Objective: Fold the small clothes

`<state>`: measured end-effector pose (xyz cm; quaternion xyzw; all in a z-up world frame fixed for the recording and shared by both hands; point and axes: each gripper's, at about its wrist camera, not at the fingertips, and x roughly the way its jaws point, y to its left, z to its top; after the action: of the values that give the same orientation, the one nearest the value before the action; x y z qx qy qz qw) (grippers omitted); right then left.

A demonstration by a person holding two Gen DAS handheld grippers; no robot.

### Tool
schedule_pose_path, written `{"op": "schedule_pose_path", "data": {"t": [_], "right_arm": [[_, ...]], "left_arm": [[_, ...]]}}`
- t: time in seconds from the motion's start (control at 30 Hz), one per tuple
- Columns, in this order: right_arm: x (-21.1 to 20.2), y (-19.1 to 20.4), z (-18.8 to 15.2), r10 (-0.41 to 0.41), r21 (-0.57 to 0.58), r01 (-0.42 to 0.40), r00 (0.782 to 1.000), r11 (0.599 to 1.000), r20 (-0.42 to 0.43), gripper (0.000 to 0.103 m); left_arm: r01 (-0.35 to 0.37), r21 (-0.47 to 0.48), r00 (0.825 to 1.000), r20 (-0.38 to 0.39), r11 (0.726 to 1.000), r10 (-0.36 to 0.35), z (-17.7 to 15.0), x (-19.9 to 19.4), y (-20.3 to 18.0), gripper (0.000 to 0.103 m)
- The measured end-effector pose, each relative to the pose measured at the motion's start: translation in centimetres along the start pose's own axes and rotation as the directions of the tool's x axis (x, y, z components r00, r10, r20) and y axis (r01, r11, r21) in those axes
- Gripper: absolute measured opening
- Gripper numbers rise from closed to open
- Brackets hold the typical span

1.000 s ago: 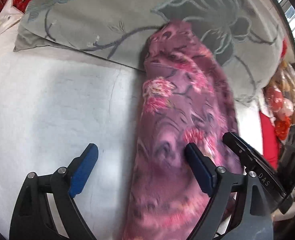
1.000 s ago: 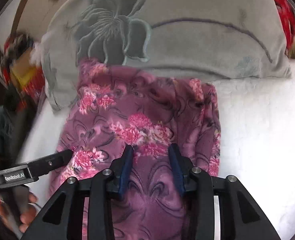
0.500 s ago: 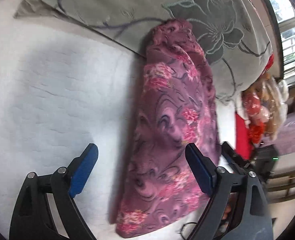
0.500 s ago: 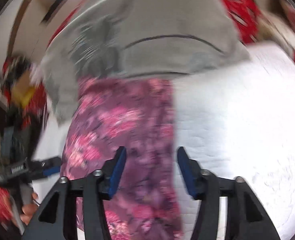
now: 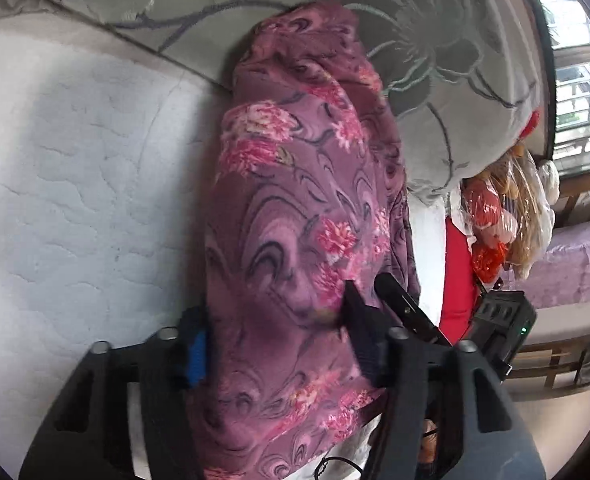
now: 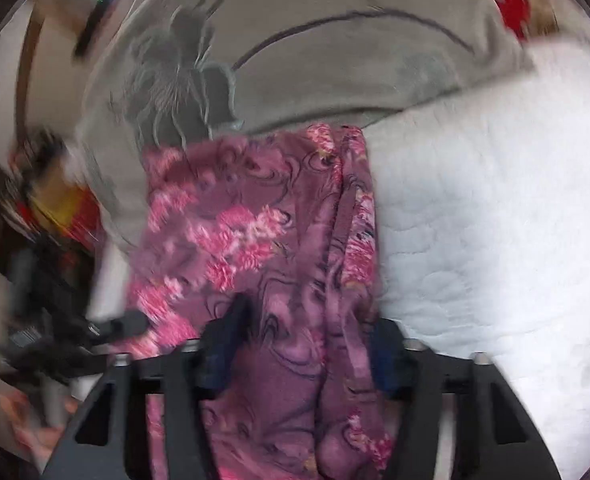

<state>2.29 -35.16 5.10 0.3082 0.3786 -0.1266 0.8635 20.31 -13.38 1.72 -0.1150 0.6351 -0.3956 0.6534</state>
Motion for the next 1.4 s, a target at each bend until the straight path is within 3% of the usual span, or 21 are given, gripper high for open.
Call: {"op": "schedule_pose_path", "data": {"t": [0.03, 0.3, 0.57, 0.73, 0.97, 1.07, 1.13, 1.2, 1.27, 1.33, 1.4], "right_arm": [[-0.5, 0.3, 0.0, -0.016, -0.012, 0.017, 1.0, 1.0, 0.012, 0.023], [-6.3, 3.4, -1.6, 0.006, -0.071, 0.001, 0.996, 0.997, 0.094, 0.022], [-7.7, 8.6, -4.3, 0.079, -0.079, -0.07, 0.991, 0.994, 0.108, 0.022], [-7.4, 11.2, -7.0, 0.12, -0.069, -0.114, 0.99, 0.991, 0.078, 0.022], [-5.1, 12.6, -10.5, 0.134, -0.037, -0.134, 0.991, 0.99, 0.011, 0.022], [-2.5, 11.8, -12.2, 0.072, -0.024, -0.074, 0.995, 0.997, -0.068, 0.023], [-1.0, 10.7, -13.1, 0.021, -0.017, -0.024, 0.993, 1.0, -0.116, 0.029], [-1.2, 9.8, -13.0, 0.045, 0.009, -0.045, 0.994, 0.999, -0.1, 0.034], [-2.0, 9.7, -12.2, 0.013, 0.003, -0.013, 0.997, 1.0, -0.078, 0.037], [-3.4, 10.1, -11.2, -0.011, -0.019, 0.011, 1.0, 1.0, -0.002, 0.04], [-4.0, 11.1, -9.9, 0.032, -0.06, -0.029, 0.998, 0.998, 0.055, 0.04]], "left_arm": [[-0.003, 0.012, 1.0, 0.005, 1.0, 0.003, 0.0, 0.0, -0.5, 0.045], [-0.032, 0.049, 0.997, 0.066, 0.998, 0.028, -2.4, -4.0, -1.5, 0.043], [-0.097, 0.07, 0.986, 0.14, 0.993, 0.086, -6.1, -10.2, -0.4, 0.043], [-0.139, 0.056, 0.979, 0.157, 0.989, 0.128, -8.3, -12.8, 1.8, 0.043], [-0.168, 0.005, 0.979, 0.12, 0.986, 0.166, -10.4, -12.2, 5.9, 0.044], [-0.195, -0.043, 0.978, 0.072, 0.98, 0.198, -11.0, -10.3, 8.6, 0.051], [-0.151, -0.059, 0.985, 0.071, 0.987, 0.155, -11.2, -10.1, 9.9, 0.053], [-0.113, -0.056, 0.99, 0.073, 0.992, 0.117, -11.3, -11.0, 10.1, 0.053], [-0.113, -0.019, 0.987, 0.11, 0.993, 0.114, -11.2, -12.3, 9.3, 0.052], [-0.135, 0.041, 0.978, 0.163, 0.99, 0.127, -10.4, -13.2, 7.6, 0.052], [-0.185, 0.084, 0.965, 0.202, 0.979, 0.166, -9.0, -12.8, 5.9, 0.052]]}}
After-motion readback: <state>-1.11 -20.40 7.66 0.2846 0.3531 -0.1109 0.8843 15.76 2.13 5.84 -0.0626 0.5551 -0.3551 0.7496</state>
